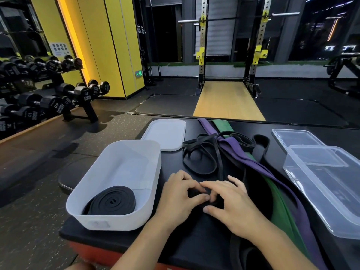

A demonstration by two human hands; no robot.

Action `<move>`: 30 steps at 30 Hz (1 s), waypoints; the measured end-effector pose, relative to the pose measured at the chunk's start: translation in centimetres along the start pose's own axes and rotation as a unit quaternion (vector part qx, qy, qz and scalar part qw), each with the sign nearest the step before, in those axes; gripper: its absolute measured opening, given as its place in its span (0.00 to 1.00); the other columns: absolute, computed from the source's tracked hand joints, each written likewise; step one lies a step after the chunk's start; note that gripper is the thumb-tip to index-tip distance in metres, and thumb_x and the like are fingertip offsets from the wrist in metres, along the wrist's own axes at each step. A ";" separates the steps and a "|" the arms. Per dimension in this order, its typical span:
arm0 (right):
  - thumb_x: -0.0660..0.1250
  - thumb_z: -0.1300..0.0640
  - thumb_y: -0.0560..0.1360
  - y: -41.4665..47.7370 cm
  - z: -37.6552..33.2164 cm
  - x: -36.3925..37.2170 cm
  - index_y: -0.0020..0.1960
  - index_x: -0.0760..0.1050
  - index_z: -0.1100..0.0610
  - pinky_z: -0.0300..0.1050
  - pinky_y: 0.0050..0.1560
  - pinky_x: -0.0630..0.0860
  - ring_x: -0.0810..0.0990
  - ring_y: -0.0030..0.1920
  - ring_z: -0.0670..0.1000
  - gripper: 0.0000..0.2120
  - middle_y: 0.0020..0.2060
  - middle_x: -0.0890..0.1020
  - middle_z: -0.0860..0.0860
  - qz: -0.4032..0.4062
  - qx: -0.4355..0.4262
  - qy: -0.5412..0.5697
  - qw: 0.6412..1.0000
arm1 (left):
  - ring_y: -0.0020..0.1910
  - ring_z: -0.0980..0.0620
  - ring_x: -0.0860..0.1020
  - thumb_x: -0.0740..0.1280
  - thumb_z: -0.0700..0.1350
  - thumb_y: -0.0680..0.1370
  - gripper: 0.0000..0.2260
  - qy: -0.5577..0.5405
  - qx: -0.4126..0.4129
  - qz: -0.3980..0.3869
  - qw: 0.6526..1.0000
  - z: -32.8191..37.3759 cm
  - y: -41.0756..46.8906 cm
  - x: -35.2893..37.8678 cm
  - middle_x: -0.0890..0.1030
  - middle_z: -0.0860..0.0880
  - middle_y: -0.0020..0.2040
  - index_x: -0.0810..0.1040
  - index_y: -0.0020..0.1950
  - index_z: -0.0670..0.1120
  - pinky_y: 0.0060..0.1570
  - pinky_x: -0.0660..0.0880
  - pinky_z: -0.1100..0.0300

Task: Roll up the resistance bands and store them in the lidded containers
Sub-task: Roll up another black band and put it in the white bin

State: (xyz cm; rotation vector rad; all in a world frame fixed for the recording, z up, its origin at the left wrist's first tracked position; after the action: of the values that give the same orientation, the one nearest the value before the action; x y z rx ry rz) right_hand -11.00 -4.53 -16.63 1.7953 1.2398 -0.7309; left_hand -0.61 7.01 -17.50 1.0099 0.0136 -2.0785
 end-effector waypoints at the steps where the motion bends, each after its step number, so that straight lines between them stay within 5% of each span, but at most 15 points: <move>1: 0.76 0.48 0.73 -0.1 -0.1 -0.1 0.69 0.72 0.37 0.34 0.75 0.38 0.74 0.58 0.38 0.27 0.44 0.76 0.40 0.000 0.002 0.001 1.000 | 0.52 0.62 0.73 0.76 0.60 0.72 0.07 0.002 -0.005 -0.004 1.000 -0.1 0.0 0.0 0.76 0.59 0.45 0.85 0.48 0.62 0.55 0.71 0.61; 5: 0.77 0.49 0.74 0.0 0.6 0.1 0.67 0.72 0.35 0.32 0.75 0.40 0.74 0.60 0.39 0.26 0.47 0.78 0.40 -0.009 0.022 0.040 0.999 | 0.46 0.61 0.76 0.77 0.56 0.73 0.04 -0.032 -0.024 -0.030 0.999 0.0 -0.3 0.2 0.76 0.59 0.45 0.85 0.47 0.63 0.47 0.72 0.67; 9: 0.78 0.59 0.73 0.2 1.6 0.2 0.67 0.76 0.39 0.33 0.66 0.66 0.76 0.59 0.43 0.28 0.50 0.78 0.37 -0.048 0.016 0.104 0.993 | 0.45 0.61 0.76 0.77 0.54 0.74 0.05 -0.029 -0.024 -0.028 0.999 0.2 -0.5 0.1 0.76 0.58 0.45 0.86 0.48 0.60 0.47 0.71 0.69; 11: 0.77 0.61 0.73 0.3 1.8 0.1 0.69 0.76 0.40 0.36 0.65 0.69 0.76 0.61 0.43 0.29 0.53 0.78 0.36 -0.051 0.016 0.110 0.993 | 0.46 0.60 0.76 0.78 0.53 0.74 0.07 -0.032 -0.017 -0.024 0.999 0.2 -0.5 0.0 0.77 0.58 0.46 0.85 0.50 0.58 0.48 0.73 0.66; 18: 0.72 0.56 0.78 -0.2 0.9 0.3 0.71 0.61 0.28 0.35 0.77 0.43 0.64 0.72 0.30 0.33 0.65 0.75 0.29 -0.065 -0.004 0.045 0.997 | 0.51 0.57 0.77 0.77 0.52 0.73 0.13 -0.027 0.006 -0.016 0.999 0.7 -0.9 -0.2 0.74 0.59 0.51 0.75 0.52 0.58 0.53 0.77 0.56; 22: 0.73 0.47 0.77 -0.2 0.6 0.2 0.68 0.64 0.27 0.32 0.72 0.48 0.66 0.65 0.34 0.27 0.56 0.75 0.31 -0.051 0.003 0.007 0.999 | 0.53 0.63 0.75 0.76 0.52 0.76 0.11 -0.002 0.009 -0.023 1.000 1.0 -1.1 -0.3 0.72 0.61 0.52 0.74 0.50 0.56 0.51 0.74 0.66; 25: 0.70 0.41 0.73 -0.1 0.1 0.2 0.68 0.70 0.34 0.35 0.68 0.52 0.68 0.58 0.35 0.24 0.51 0.73 0.33 -0.030 -0.006 -0.021 0.999 | 0.53 0.62 0.75 0.75 0.52 0.77 0.10 0.000 0.008 -0.023 1.000 1.1 -1.1 -0.2 0.72 0.60 0.51 0.74 0.49 0.56 0.51 0.74 0.64; 30: 0.65 0.36 0.72 -0.3 0.0 0.4 0.68 0.72 0.35 0.37 0.71 0.49 0.67 0.58 0.33 0.25 0.53 0.73 0.33 -0.021 0.008 -0.023 0.999 | 0.51 0.61 0.71 0.64 0.69 0.72 0.17 0.101 0.026 0.015 0.994 0.7 -0.8 -0.3 0.76 0.62 0.44 0.78 0.48 0.57 0.54 0.68 0.60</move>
State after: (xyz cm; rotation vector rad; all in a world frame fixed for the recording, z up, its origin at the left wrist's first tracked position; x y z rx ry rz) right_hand -11.14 -4.28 -17.03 1.7607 1.2479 -0.8038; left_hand -1.46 7.49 -17.04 1.2416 0.0475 -1.9502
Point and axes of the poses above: each hand's wrist, its own y-axis towards the middle knuckle, its own x-axis out of the palm, z = x × y, the point moved 7 cm from there along y, towards the middle knuckle
